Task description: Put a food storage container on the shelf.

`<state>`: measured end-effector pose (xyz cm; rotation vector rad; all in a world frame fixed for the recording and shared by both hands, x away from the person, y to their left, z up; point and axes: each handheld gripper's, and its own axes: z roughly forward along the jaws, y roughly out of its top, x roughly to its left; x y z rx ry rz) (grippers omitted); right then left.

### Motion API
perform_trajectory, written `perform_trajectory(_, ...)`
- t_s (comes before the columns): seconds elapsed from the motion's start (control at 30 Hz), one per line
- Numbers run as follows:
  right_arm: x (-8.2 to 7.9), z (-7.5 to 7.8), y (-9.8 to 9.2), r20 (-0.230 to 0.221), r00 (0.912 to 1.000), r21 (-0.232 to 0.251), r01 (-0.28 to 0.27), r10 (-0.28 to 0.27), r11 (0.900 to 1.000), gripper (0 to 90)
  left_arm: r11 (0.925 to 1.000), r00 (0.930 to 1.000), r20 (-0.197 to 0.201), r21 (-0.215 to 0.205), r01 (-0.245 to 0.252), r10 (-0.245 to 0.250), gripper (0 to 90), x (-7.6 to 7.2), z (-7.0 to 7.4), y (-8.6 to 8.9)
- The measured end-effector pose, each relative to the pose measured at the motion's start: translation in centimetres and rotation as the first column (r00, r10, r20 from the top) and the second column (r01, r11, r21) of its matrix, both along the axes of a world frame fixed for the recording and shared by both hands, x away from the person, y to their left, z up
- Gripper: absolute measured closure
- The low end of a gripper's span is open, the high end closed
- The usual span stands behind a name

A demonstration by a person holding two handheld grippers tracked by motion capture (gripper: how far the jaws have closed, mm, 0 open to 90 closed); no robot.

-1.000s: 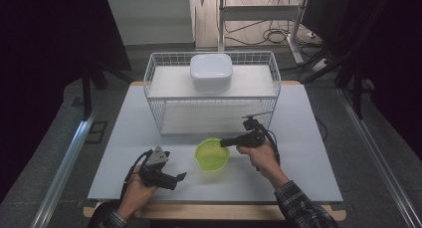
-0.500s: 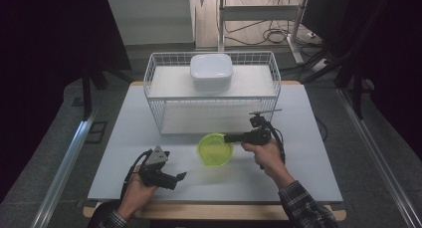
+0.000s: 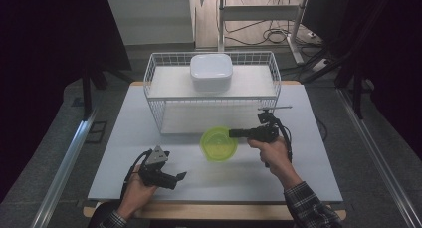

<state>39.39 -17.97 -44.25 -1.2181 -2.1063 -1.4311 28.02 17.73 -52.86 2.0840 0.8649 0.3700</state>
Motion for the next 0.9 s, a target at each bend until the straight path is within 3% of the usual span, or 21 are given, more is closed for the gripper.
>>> perform_trajectory(0.57,-0.2,4.1,-1.3,0.029,0.9993,0.087,0.021,-0.024,0.996,82.2,1.0000,1.0000,-0.001,0.001,0.000,0.000,2.3,0.1,0.0,0.1)
perform_trajectory(0.9,0.0,7.3,-1.7,0.054,0.9980,0.125,0.027,-0.034,0.992,82.3,1.0000,1.0000,-0.002,0.000,0.001,-0.001,2.3,0.1,0.0,0.1)
